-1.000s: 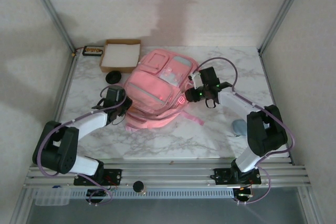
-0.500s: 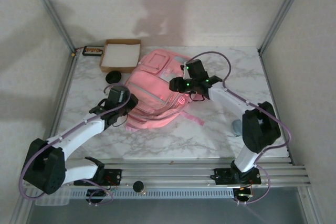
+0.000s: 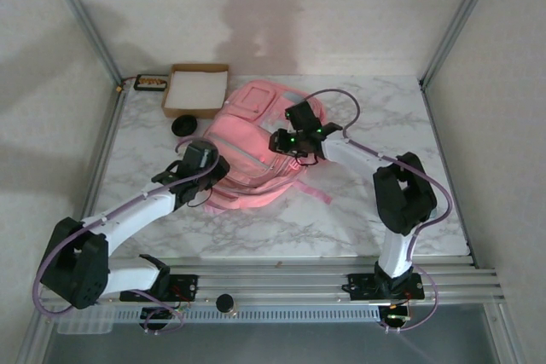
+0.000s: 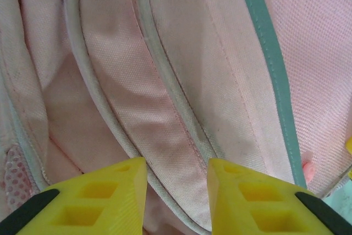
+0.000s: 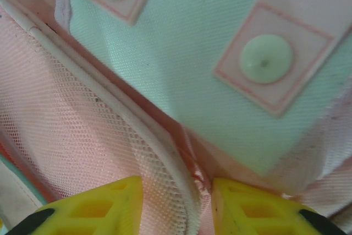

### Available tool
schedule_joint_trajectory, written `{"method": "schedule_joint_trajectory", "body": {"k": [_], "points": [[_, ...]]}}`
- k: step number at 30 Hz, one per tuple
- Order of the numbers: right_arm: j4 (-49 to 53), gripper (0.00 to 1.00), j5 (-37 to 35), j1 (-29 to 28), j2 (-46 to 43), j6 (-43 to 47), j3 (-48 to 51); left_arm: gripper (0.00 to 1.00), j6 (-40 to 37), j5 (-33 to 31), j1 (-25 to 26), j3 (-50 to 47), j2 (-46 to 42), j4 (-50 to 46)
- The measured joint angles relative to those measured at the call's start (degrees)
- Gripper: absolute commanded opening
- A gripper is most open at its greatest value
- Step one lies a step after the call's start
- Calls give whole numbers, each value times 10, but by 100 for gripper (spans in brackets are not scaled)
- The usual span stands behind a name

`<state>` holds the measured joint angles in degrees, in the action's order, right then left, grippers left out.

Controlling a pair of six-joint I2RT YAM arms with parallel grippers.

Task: Pack the student bag
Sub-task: Unzip the student bag at the center of the table.

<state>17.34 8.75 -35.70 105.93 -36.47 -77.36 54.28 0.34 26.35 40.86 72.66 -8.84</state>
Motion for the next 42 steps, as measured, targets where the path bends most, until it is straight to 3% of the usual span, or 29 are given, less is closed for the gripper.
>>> {"method": "schedule_joint_trajectory", "body": {"k": [2,7,9,15,24,33,42], "points": [[0,29,-2,-2,9,-3,-2,36,2,0,5,1,3,0],[-4,4,5,-2,16,-9,-8,41,17,1,22,5,0,0],[-11,0,19,-2,13,-17,-7,44,38,3,37,5,-8,0],[-59,0,66,-2,-14,-68,21,52,125,-2,104,2,-58,27],[-199,0,122,-4,-85,-211,129,50,277,-49,205,-2,-58,83],[-242,0,123,-24,-90,-261,141,41,365,-120,256,20,2,65],[-279,0,123,-24,-92,-279,165,38,400,-182,251,90,27,-3]]}}
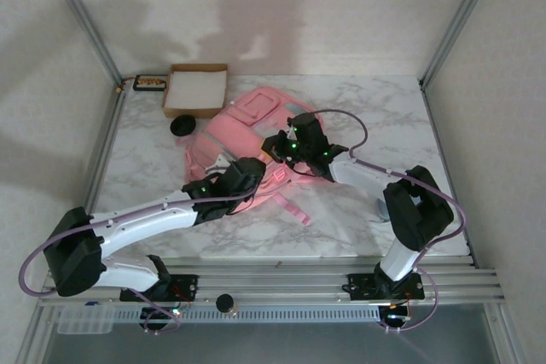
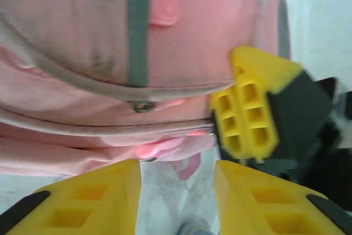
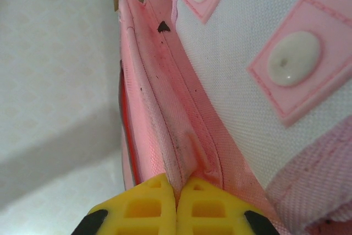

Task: Pack the student bag
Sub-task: Unzip the student bag at the center of the table.

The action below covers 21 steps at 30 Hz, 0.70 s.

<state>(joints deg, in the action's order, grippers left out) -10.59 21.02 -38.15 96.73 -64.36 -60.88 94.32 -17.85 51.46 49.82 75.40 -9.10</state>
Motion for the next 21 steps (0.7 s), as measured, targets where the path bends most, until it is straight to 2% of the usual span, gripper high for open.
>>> {"method": "schedule_joint_trajectory", "body": {"k": [8,14,18,21], "points": [[-25,0,0,0,0,-20,13,34,27,-15,-6,60,62,-49],[-34,0,0,0,-3,-28,20,34,40,-19,-7,83,107,-87],[-37,0,-4,-7,-4,-30,21,42,51,-32,-9,103,121,-110],[-42,0,-7,-14,-4,-33,21,42,63,-45,-14,111,121,-122]]}}
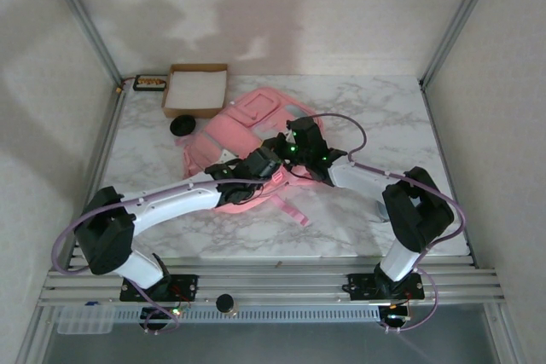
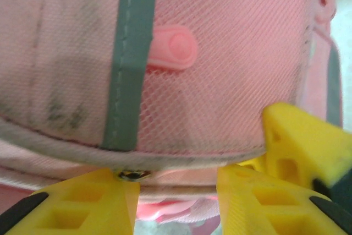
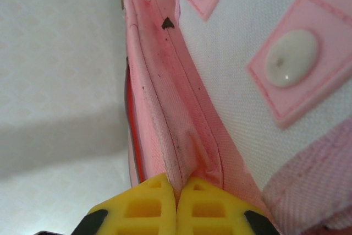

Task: Pack the student bag
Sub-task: Unzip the student bag at the center of the table.

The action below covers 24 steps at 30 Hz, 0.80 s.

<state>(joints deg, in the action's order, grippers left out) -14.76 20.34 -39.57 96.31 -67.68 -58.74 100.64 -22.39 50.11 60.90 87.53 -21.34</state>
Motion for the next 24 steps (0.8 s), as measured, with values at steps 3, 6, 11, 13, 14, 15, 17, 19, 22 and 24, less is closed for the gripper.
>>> {"method": "schedule_joint_trajectory", "body": {"k": [3,6,11,13,14,15,17,19,22,24], "points": [[-2,0,-6,-2,0,-4,1,40,10,-4,0,2,2,-7],[-5,0,-9,-3,0,-7,4,33,24,-3,-1,5,8,-11],[-5,0,-8,-5,0,-7,5,22,32,1,-1,-1,3,-15],[-5,0,-7,-5,0,-7,5,17,31,7,-2,-10,-7,-22],[-5,0,-7,-4,0,-7,5,17,31,10,-3,-16,-14,-27],[-6,0,-5,-2,0,-8,5,17,31,14,-3,-22,-23,-34],[-8,0,0,2,0,-7,5,18,31,19,-3,-38,-45,-43],[-9,0,4,6,0,-7,5,20,27,22,-3,-55,-72,-57],[-9,0,5,7,0,-7,5,20,19,28,-3,-63,-96,-72],[-9,0,6,7,0,-7,5,23,11,29,-3,-62,-97,-75]]}}
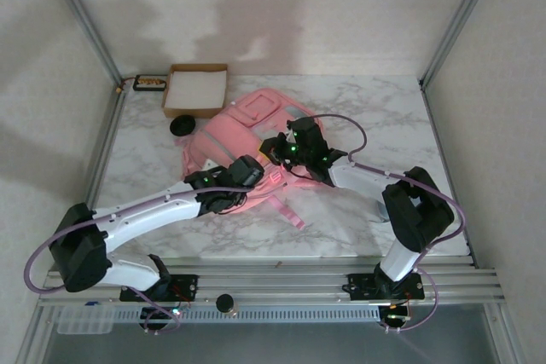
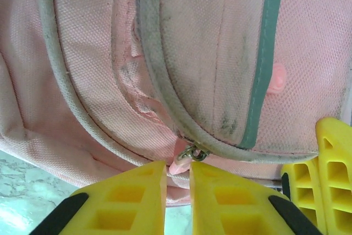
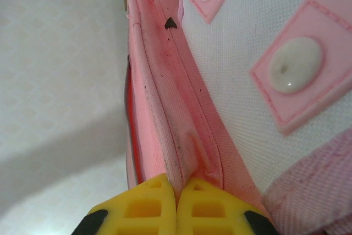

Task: Pack the student bag
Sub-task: Unzip the student bag at the center of the table.

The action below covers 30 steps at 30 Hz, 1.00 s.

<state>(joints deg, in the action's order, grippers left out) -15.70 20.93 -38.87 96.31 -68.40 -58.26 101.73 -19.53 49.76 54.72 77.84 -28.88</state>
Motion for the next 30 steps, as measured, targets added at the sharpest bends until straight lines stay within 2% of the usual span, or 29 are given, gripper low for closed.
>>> {"method": "schedule_joint_trajectory", "body": {"k": [3,8,19,30], "points": [[-2,0,2,0,0,0,0,37,-16,1,0,16,19,-13],[-4,0,2,0,0,0,0,41,-42,2,0,50,56,-14],[-12,0,-3,-2,0,0,0,35,-71,7,-18,-3,35,54],[-23,0,-18,-2,0,-3,3,16,-118,-6,-24,-12,38,116]]}}
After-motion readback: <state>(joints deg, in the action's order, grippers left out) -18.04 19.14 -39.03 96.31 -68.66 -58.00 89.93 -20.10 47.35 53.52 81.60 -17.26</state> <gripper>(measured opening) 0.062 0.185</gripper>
